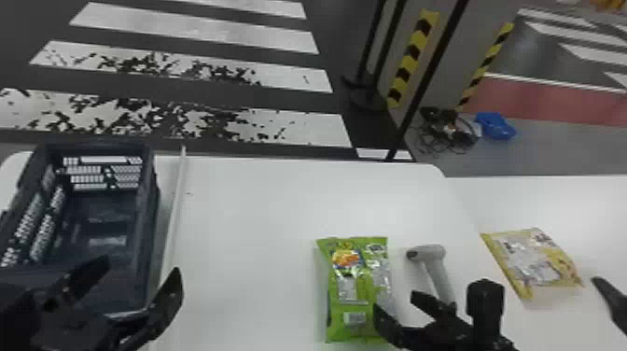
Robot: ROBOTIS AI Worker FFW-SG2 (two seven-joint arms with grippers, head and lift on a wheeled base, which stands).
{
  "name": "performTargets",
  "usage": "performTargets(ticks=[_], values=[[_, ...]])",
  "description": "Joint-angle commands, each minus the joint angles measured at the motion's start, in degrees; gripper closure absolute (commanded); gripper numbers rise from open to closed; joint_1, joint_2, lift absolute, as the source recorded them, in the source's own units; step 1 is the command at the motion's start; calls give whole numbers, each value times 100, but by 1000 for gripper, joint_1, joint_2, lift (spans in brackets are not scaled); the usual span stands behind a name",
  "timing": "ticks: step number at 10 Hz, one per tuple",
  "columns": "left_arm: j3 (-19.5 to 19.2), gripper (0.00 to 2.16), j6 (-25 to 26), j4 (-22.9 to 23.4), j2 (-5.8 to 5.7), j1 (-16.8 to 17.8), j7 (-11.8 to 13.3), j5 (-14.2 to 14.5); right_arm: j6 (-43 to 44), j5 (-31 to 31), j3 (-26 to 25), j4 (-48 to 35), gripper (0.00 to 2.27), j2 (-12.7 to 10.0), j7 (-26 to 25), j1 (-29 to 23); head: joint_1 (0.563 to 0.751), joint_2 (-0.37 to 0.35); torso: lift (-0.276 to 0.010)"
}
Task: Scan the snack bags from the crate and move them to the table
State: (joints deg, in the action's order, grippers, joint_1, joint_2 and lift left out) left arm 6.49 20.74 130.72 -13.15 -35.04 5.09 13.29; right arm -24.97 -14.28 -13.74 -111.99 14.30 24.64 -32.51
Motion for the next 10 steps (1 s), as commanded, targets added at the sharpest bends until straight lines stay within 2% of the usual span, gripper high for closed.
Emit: performTargets(ticks=[1,4,5,6,7,8,10], values=[[11,66,-4,-11,23,-3,1,-20,-611,-154,-94,1,144,-15,173,140,695,-250,-95],[11,66,-21,-29,23,6,1,-37,-1841,-294,-331,54,215,-50,630,491,695,-243,-95],[19,66,-21,-37,23,15,10,-37,-2070,-294,-375,133,353,-50,762,571,695,-244,-95],[19,66,-21,-46,23,23,10,-37,-2369,-426,-463,265,900,-50,841,694,695,-246,-95],[19,66,-39,-64,23,23,10,-37,-2439,-452,-481,353,1767,-59,841,729,695,-250,-95],[37,66,-56,-90,23,41,10,-29,-2281,-444,-498,353,2223,-76,841,711,695,-256,-95],[72,66,-74,-134,23,85,10,-37,-1824,-408,-542,283,2246,-85,850,632,695,-261,-95]])
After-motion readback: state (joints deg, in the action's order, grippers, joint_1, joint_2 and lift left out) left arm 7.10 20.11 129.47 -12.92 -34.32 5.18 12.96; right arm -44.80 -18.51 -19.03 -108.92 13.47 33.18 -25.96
